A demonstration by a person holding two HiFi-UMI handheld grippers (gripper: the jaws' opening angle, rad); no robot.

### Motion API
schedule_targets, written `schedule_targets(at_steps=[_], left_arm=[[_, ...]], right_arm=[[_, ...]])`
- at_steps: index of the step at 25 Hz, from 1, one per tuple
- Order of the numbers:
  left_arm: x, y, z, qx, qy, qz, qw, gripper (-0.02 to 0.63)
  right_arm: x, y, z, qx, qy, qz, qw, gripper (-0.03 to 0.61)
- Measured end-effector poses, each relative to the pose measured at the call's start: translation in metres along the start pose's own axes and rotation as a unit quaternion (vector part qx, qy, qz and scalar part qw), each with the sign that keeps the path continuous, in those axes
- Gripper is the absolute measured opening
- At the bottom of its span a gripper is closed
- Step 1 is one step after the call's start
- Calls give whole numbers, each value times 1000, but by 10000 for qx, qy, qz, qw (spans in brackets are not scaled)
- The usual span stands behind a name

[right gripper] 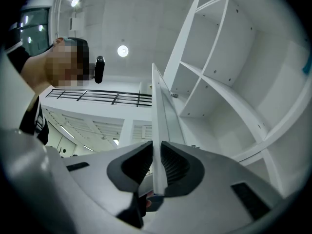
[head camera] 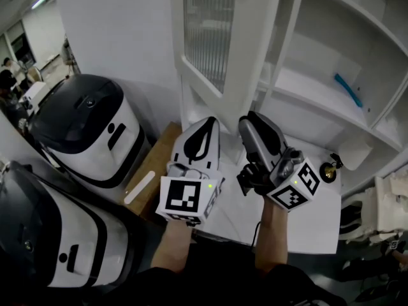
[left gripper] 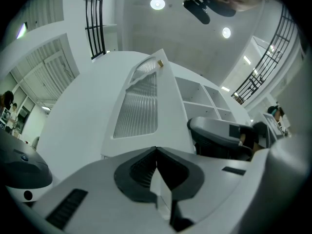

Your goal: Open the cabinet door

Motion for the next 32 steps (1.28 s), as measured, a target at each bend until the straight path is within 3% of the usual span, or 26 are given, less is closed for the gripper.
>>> schedule_targets(at_steps=[4, 11, 19, 32], left_arm=[[-8, 3, -5, 13, 15, -67, 10000, 14], [-47, 3, -23, 153, -301, -235, 9992, 14], [-95, -5, -53, 196, -631, -89, 9978, 12], [-186, -11, -91, 132, -455, -154, 9988, 12]], right_arm=[[-15, 8, 8, -3, -127, -88, 9999, 69], [-51, 29, 31, -111, -489, -422, 9978, 74], [-94, 60, 78, -217, -922, -551, 9940, 71], [-128, 122, 148, -141, -563, -636, 9963, 63]])
Point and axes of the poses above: the fingertips, and each gripper's own axes: z forward along the fingers, x to its right, y out of its underside, the point moved 3 cm from there along -z, backward along the fingers, and after that the axes turned 4 degrees about z, right-handed, at the moved point
